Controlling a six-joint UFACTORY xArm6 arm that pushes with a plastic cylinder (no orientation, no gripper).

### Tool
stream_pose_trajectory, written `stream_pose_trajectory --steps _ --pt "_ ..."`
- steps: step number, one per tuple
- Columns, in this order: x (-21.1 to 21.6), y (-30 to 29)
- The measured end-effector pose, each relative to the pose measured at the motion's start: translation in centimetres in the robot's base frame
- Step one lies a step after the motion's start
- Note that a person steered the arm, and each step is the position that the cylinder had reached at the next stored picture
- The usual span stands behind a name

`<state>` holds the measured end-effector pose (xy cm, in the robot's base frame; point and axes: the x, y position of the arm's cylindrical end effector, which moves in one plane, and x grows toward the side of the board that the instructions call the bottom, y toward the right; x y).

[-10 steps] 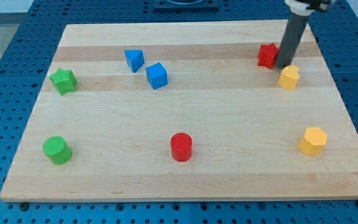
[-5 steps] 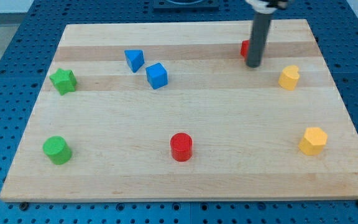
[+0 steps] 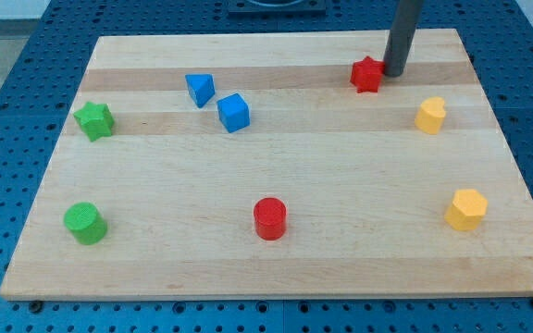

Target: Push the red star towards the blue cube

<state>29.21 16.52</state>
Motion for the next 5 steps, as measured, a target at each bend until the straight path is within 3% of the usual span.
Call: stream_pose_trajectory --steps 5 --pt "7.3 -9.0"
